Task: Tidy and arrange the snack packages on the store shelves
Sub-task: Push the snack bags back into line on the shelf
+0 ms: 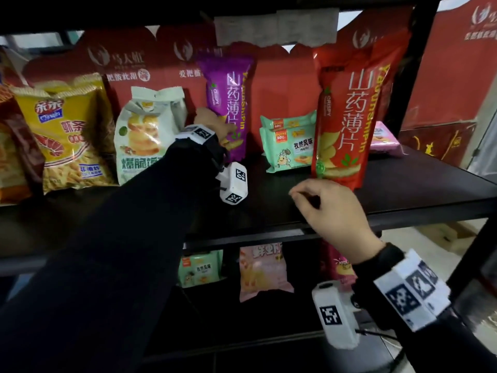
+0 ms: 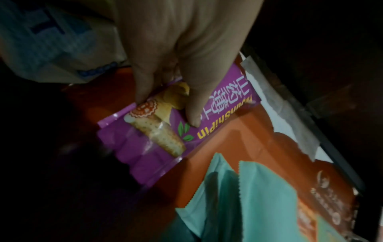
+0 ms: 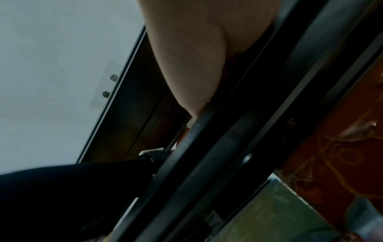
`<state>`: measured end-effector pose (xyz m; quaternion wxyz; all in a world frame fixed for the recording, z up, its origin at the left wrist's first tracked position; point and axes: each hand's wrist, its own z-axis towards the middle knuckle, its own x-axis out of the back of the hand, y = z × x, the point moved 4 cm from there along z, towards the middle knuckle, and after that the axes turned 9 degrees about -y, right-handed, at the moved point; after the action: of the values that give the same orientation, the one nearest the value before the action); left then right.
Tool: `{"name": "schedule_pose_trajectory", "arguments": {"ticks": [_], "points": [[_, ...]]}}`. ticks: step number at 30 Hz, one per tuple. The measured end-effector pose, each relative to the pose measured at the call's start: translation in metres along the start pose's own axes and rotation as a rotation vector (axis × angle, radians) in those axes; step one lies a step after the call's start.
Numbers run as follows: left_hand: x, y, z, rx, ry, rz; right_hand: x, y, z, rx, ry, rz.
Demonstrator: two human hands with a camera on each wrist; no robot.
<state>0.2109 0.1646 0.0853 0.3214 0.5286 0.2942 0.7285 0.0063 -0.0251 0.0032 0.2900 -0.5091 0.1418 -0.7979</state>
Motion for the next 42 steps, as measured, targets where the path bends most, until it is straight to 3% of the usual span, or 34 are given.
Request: {"name": "schedule_pose_trajectory", "arguments": {"ticks": [8, 13, 16, 18, 20, 23, 26, 35, 42], "points": [[-0.002, -0.015, 0.002, 0.051, 0.014, 0.009, -0.004, -0.001, -0.008, 0.071, 0.161, -0.169], [0.007, -0.007, -0.013, 0.069, -0.121, 0.084, -0.004, -0.002, -0.009, 0.089, 0.151, -0.183], [0.024, 0.013, -0.033, -0.080, -0.045, 0.071, -0.002, 0.001, -0.011, 0.098, 0.121, -0.182], [0.023, 0.034, -0.059, -0.238, -0.042, -0.143, 0.004, 0.007, -0.015, 0.097, 0.141, -0.170], [-0.002, 0.058, -0.088, -0.340, -0.210, -0.341, 0.012, 0.013, -0.021, 0.095, 0.186, -0.168], [-0.057, 0.085, -0.113, -0.318, -0.574, -0.332, 0.018, 0.017, -0.030, 0.109, 0.249, -0.196], [-0.094, 0.095, -0.120, -0.286, -0.740, -0.324, 0.017, 0.020, -0.033, 0.121, 0.259, -0.189], [-0.102, 0.094, -0.125, -0.273, -0.734, -0.324, 0.012, 0.025, -0.039, 0.080, 0.290, -0.165], [-0.040, 0.065, -0.136, -0.348, -0.497, -0.542, 0.009, 0.021, -0.037, 0.074, 0.335, -0.175]]}}
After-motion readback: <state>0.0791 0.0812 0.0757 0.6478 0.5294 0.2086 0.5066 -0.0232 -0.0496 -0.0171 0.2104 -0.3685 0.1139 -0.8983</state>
